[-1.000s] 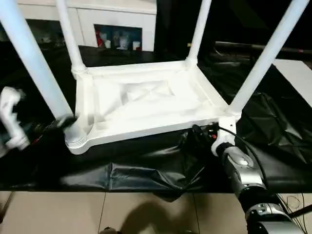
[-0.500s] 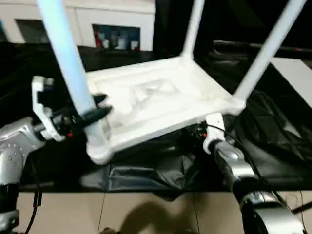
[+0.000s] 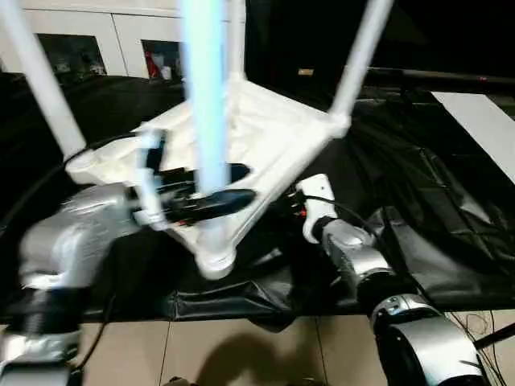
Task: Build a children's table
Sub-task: Rotate table base
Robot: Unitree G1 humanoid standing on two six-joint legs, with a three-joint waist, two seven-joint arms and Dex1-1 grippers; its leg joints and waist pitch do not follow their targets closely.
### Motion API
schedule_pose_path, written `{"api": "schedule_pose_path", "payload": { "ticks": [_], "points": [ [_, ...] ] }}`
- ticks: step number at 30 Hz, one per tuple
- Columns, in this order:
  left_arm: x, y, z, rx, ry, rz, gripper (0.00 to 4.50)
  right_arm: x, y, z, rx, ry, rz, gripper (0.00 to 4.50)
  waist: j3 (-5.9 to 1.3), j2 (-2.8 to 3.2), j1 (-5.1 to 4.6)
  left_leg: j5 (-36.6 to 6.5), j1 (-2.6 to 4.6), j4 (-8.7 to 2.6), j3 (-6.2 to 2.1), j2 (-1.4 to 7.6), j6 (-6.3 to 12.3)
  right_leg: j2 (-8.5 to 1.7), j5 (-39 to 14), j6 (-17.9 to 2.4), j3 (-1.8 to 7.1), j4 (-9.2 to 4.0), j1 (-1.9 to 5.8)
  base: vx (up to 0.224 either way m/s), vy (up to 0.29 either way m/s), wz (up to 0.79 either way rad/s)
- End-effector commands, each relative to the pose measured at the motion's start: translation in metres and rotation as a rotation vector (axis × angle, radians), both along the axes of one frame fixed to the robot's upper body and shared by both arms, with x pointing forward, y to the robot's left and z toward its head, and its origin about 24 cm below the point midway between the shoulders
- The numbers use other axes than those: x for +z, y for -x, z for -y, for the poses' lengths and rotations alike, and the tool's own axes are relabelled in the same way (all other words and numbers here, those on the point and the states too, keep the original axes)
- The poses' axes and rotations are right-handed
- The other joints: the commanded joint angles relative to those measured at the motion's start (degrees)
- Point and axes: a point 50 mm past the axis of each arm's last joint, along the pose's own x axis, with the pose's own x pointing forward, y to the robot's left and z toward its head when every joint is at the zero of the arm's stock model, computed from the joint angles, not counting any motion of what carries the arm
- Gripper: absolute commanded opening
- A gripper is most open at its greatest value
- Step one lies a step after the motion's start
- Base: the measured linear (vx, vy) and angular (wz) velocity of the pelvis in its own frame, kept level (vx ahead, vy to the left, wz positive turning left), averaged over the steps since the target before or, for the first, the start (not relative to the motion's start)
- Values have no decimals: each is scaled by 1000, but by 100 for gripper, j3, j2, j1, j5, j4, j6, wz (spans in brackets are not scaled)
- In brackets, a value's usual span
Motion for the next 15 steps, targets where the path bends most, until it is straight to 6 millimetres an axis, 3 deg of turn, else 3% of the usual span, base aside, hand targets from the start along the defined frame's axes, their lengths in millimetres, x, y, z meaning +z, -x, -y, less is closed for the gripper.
{"api": "schedule_pose_path", "payload": {
  "ticks": [1,2,4,10,12,15],
  "points": [
    [-6,1,22,-75,-39,4,332,9,-2,-14,79,2,32,379,-406,106,25,-1395,135,-376,28,-53,-163,-93,-459,-1243,74,-351,266,0,0,0],
    [-7,0,30,-98,-38,8,332,8,-2,-14,88,4,31,379,-411,140,30,-1361,139,-372,26,-53,-155,-93,-365,-1278,70,-341,266,0,0,0],
    [-7,-2,40,-109,-26,18,332,8,-1,-13,101,7,32,379,-413,141,41,-1336,152,-361,40,-57,-120,-77,-246,-1318,72,-343,265,0,0,0],
    [-9,-13,60,-79,-37,60,332,8,-1,-12,116,16,34,379,-409,116,40,-1448,137,-363,32,-57,-75,-95,-399,-1342,67,-379,290,0,0,0],
    [-10,-25,72,-20,-49,100,332,8,-2,-8,114,15,33,379,-409,126,29,-1517,153,-356,38,-62,-64,-81,-482,-1324,70,-408,276,0,0,0],
    [-10,-30,79,7,-52,122,332,7,-2,-5,115,13,28,379,-428,106,28,-1359,108,-350,22,-63,-12,-98,-297,-1365,67,-375,326,0,0,0]
  ]
}}
